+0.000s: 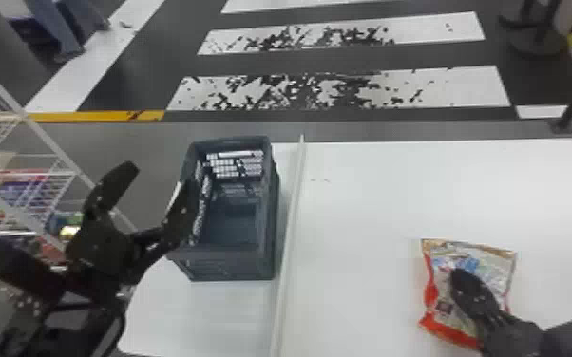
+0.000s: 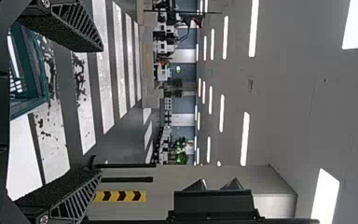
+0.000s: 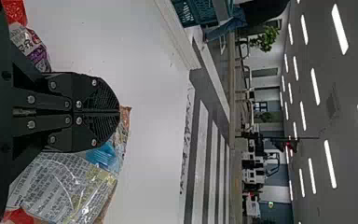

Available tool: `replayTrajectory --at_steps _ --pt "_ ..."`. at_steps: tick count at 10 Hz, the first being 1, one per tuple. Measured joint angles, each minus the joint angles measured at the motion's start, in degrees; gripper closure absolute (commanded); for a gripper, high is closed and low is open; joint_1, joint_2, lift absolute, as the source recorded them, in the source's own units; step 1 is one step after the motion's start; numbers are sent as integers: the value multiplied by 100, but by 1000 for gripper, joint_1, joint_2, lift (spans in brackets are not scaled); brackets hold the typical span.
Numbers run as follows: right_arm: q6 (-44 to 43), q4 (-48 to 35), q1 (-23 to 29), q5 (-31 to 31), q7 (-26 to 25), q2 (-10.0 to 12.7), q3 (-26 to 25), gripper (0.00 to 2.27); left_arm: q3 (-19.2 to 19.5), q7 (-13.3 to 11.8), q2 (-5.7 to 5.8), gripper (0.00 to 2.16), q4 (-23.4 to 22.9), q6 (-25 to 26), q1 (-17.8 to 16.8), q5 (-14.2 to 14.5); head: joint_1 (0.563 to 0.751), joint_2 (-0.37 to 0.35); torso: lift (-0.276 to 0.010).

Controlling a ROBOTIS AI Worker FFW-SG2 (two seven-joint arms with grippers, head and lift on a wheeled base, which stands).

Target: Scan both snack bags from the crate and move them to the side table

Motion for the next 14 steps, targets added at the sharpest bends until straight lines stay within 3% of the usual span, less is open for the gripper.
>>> replayTrajectory --at_steps 4,7,10,12,14 --pt "-581 901 -381 315 50 -41 0 2250 -32 -9 5 60 71 5 -30 1 695 221 -29" --pt "-342 1120 -481 446 93 -80 -5 2246 -78 -17 5 60 127 0 -103 1 695 220 -29" --pt "67 1165 -512 454 489 -140 -128 2246 -112 -18 5 60 225 -9 -183 1 695 216 -29" --pt "50 918 -334 386 702 -149 -347 2246 -113 -10 20 60 287 -22 -230 10 695 198 -29" --pt "280 56 94 298 961 -150 -459 2250 -106 -8 36 60 305 -35 -249 17 695 196 -29"
